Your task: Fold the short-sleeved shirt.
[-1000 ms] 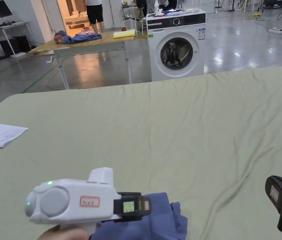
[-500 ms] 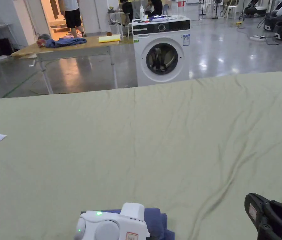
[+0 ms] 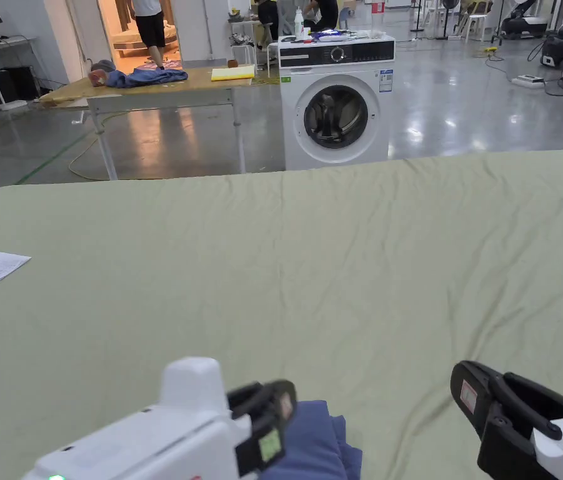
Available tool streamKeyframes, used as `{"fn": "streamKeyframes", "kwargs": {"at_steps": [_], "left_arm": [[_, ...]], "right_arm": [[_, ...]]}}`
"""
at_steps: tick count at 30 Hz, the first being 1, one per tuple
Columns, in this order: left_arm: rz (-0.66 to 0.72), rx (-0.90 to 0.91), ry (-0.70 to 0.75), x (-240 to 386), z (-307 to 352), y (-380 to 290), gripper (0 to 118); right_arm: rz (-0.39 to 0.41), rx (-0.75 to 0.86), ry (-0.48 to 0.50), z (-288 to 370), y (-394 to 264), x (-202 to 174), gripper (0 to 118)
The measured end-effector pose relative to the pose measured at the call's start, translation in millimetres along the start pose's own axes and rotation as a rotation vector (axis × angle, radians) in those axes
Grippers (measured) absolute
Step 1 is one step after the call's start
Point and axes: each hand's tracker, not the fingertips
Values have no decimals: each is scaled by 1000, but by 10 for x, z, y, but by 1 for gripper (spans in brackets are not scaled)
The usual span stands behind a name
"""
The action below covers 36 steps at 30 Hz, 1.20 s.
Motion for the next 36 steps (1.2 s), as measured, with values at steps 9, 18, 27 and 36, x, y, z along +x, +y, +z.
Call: {"fn": "streamKeyframes", "kwargs": {"at_steps": [9,18,27,36], "left_arm": [[-290,431,493,-171,791,164,0],[-207,422,565,-340,707,-268,0],[-237,396,519,-374,775,-132,0],[-88,248,551,-730,791,-323,0]], "right_arm": [[201,366,-178,-8,184,-298,0],[122,295,-336,-111,-143,-175,0],[147,167,-174,-167,-19,-225,0],[-84,-678,271,-1470,-918,-195,0]]}}
